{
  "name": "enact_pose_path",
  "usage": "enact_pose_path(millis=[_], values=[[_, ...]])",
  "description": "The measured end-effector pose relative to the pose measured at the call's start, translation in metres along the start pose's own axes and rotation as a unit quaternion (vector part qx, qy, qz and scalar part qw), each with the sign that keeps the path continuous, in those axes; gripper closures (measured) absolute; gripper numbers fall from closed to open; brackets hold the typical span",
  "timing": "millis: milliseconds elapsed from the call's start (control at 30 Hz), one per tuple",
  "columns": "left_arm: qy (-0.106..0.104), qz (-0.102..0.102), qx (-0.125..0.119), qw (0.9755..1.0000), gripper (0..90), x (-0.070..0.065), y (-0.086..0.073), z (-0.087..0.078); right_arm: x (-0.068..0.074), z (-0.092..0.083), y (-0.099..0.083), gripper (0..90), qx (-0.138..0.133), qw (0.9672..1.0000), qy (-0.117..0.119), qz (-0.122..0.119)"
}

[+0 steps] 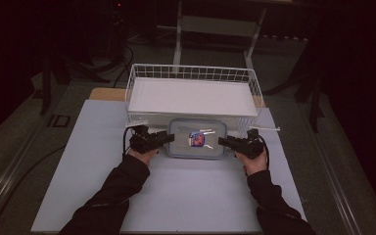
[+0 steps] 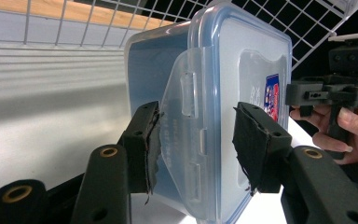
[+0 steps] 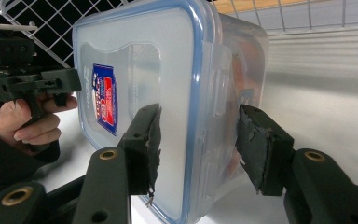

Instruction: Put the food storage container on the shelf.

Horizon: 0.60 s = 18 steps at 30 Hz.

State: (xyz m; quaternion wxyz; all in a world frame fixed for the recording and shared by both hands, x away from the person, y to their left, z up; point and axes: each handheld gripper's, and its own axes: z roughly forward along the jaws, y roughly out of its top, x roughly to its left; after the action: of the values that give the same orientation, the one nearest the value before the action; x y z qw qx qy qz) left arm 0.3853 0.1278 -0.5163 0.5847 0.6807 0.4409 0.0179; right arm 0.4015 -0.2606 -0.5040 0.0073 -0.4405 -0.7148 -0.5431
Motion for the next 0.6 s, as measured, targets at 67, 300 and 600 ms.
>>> enact_pose_path(millis=[67, 300, 600], values=[[-0.001, -0.002, -0.002, 1.0, 51.2, 0.001, 0.0, 0.0, 0.0, 0.0, 0.0, 50.1, -0.001, 1.0, -0.001, 0.002], [0.012, -0.021, -0.006, 0.9997, 48.8, 0.003, -0.001, 0.005, 0.005, 0.002, 0.004, 55.6, -0.006, 0.9995, -0.029, -0.009], [0.063, 0.014, -0.024, 0.9976, 47.3, -0.001, -0.001, 0.008, 0.013, 0.011, 0.008, 50.2, -0.007, 0.9972, -0.075, -0.006]])
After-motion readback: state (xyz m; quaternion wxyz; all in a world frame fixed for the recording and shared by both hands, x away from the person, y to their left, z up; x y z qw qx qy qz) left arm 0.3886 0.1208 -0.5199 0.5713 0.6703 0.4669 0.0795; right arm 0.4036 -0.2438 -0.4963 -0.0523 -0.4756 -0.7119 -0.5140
